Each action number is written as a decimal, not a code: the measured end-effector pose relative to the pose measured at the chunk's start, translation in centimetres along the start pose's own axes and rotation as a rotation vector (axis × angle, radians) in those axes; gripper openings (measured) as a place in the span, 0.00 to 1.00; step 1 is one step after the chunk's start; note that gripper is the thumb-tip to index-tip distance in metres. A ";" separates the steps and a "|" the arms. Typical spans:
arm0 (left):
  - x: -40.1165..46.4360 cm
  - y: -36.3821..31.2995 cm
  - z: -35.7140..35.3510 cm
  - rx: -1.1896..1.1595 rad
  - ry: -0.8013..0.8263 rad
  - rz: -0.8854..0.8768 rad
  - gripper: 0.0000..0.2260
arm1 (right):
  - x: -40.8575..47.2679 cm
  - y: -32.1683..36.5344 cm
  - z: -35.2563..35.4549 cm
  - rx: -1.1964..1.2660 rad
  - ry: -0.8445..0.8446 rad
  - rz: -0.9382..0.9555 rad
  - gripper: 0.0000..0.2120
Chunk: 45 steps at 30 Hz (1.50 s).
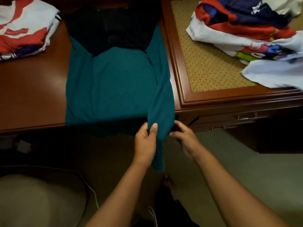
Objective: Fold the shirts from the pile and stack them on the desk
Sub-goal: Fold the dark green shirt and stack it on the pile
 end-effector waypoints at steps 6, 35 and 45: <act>-1.1 -0.9 2.0 -0.011 -0.015 -0.056 0.04 | -1.6 0.9 -1.5 0.046 -0.012 0.028 0.10; 2.0 -10.1 7.9 0.308 0.057 0.133 0.09 | -4.2 15.2 -6.7 -0.529 -0.310 0.156 0.09; 15.3 -10.8 3.2 0.452 0.036 0.238 0.06 | 7.6 19.8 -5.2 -0.675 -0.361 0.022 0.10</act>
Point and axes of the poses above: each hand's wrist, its own x-axis towards the middle knuckle, its own z-axis out of the back of the hand, y = z × x, the point moved 10 cm from there along x, towards the middle knuckle, and after that the axes turned 5 degrees about x, right-handed, at the moved point
